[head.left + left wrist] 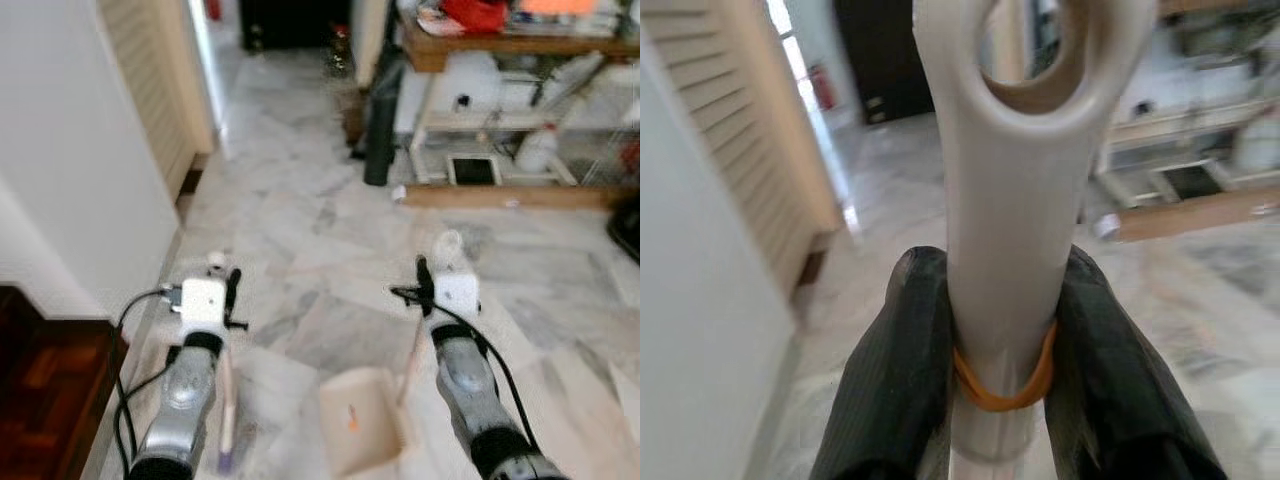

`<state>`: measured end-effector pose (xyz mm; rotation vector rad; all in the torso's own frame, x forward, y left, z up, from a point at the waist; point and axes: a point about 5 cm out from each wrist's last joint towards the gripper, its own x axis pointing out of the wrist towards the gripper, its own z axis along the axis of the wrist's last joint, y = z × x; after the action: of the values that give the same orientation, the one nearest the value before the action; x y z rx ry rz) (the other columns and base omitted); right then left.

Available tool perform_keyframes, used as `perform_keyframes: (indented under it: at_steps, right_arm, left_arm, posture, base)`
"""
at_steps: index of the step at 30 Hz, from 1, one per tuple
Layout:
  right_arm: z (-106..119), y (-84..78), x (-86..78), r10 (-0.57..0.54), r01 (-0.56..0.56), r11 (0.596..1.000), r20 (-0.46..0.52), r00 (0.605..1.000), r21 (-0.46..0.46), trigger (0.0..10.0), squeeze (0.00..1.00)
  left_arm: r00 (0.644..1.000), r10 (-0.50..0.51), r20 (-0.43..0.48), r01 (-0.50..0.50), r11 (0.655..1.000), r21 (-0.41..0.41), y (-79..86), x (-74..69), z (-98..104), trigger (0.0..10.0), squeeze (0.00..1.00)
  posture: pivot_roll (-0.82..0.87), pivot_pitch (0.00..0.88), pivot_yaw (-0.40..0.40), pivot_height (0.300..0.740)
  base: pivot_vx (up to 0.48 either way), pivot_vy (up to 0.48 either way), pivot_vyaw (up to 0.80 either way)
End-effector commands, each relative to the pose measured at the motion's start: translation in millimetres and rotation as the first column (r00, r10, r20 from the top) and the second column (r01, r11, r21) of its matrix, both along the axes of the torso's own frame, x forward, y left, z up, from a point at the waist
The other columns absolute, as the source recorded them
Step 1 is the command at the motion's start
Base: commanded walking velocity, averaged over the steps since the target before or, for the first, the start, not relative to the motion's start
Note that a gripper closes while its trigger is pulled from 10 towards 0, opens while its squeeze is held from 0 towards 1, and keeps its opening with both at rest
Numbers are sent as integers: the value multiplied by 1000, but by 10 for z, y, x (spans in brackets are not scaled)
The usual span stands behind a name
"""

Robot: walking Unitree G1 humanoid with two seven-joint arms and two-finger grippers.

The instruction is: Sweep floor

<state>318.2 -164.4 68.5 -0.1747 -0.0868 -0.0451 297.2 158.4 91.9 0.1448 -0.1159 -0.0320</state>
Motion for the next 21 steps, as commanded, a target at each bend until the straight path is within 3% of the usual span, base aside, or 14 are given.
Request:
perform_keyframes:
  at_steps: [1, 13, 21]
  right_arm:
    - [85, -16, 44, 5, -4, 1000, 33, 999, -21, 10000, 0]
    - [81, -25, 45, 0, 1, 1000, 29, 1000, -25, 10000, 0]
    - [86, -27, 51, -1, 2, 1000, 30, 1000, -26, 10000, 0]
  left_arm:
    - [998, -10, 57, 10, 1000, -10, -17, 32, 122, 10000, 0]
    - [999, -8, 52, 9, 1000, -15, -18, 30, 111, 10000, 0]
    - [999, -4, 51, 5, 1000, -20, -12, 37, 110, 10000, 0]
  posture:
    - [136, 0, 7, 740]
    - [137, 0, 5, 740]
    - [138, 0, 3, 740]
  base:
    - [0, 0, -788]
    - [0, 0, -788]
    - [0, 262, -788]
